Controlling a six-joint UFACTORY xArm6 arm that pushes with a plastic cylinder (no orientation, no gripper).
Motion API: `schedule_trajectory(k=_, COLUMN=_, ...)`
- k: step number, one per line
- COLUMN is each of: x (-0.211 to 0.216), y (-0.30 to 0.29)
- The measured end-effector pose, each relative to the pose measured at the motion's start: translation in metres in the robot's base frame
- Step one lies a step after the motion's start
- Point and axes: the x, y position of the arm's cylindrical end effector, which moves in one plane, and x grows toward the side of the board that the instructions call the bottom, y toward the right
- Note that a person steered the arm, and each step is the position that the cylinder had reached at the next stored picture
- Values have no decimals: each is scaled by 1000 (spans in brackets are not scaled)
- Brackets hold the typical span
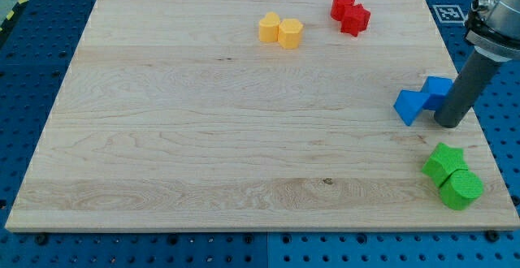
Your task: Separate the triangle from the blue cube
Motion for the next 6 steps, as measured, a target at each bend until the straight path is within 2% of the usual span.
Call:
schedule_trajectory(k=2, x=-11, y=-23)
schedule_trajectory(k=4, x=-21, y=-105)
schedule_trajectory(k=5, x=-41, y=-129)
schedule_trajectory(k=6, x=-26, y=-100)
